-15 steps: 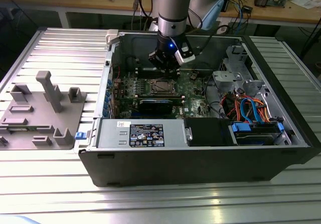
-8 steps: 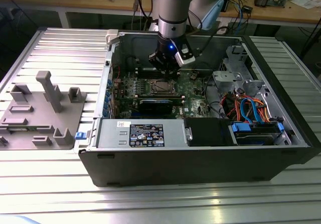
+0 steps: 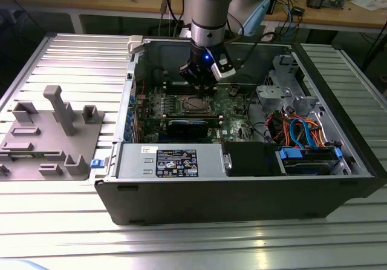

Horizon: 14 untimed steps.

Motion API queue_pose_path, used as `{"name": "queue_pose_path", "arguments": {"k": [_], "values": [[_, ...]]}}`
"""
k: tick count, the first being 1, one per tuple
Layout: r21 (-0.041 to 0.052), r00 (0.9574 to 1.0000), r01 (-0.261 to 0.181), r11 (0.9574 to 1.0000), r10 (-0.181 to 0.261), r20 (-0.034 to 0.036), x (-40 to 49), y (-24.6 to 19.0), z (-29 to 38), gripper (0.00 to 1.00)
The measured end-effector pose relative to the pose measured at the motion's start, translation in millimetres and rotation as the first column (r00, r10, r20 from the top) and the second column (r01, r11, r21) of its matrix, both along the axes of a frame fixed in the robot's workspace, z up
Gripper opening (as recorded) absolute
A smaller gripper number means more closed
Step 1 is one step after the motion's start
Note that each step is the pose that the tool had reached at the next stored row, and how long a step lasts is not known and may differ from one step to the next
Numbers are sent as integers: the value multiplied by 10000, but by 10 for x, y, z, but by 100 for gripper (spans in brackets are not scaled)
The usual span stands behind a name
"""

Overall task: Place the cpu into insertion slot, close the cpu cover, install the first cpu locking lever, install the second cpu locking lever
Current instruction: 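Install the first cpu locking lever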

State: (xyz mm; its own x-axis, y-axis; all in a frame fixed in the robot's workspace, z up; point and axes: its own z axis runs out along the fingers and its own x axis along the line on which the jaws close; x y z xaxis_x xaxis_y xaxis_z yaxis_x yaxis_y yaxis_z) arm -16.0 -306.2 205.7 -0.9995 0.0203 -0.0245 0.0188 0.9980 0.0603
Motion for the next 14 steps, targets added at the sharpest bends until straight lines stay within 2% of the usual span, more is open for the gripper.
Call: {"name": "queue_pose_path", "arguments": {"k": [14], "values": [[0, 10000, -1, 10000, 1, 0, 0, 0, 19, 11]]}}
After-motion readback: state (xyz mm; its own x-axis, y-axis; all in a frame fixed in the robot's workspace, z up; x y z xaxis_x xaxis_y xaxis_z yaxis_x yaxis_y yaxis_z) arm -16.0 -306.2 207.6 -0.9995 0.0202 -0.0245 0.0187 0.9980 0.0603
